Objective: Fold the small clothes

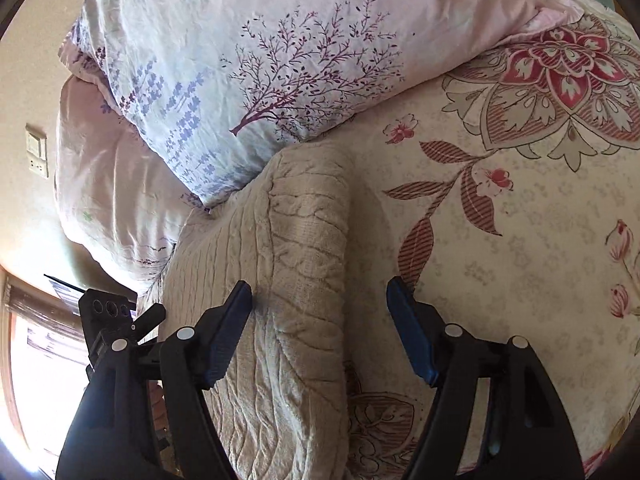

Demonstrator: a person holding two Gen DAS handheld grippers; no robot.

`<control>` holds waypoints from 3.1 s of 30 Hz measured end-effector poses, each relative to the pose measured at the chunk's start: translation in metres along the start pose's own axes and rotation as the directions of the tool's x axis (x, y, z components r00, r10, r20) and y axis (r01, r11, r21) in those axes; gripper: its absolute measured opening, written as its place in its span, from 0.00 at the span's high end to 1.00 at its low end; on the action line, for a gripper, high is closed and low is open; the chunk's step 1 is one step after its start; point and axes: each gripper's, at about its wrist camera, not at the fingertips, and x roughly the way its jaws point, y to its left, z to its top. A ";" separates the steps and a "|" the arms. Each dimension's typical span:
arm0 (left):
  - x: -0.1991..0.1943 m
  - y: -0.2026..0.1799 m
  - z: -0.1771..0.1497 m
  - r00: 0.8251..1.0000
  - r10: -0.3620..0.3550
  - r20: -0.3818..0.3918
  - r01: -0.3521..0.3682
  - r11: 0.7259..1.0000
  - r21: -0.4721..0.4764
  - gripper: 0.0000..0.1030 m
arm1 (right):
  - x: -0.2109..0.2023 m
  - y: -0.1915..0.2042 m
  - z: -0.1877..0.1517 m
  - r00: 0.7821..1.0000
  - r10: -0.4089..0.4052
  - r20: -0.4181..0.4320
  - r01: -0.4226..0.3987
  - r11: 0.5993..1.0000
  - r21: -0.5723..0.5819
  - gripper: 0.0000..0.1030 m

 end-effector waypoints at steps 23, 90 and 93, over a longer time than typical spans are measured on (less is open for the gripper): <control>-0.006 -0.002 0.002 0.998 -0.056 -0.006 0.056 0.998 0.029 0.64 | 0.012 0.036 -0.014 0.989 0.149 -0.019 -0.150 0.987 -0.053 0.71; -0.149 -0.002 -0.088 0.914 0.270 0.303 -0.375 0.848 0.375 0.50 | 0.022 0.176 -0.138 0.994 -0.034 0.102 0.085 0.835 -0.544 0.70; -0.137 -0.007 -0.098 0.876 0.344 0.337 -0.466 0.782 0.415 0.49 | 0.032 0.173 -0.151 0.987 -0.123 0.108 0.163 0.804 -0.571 0.69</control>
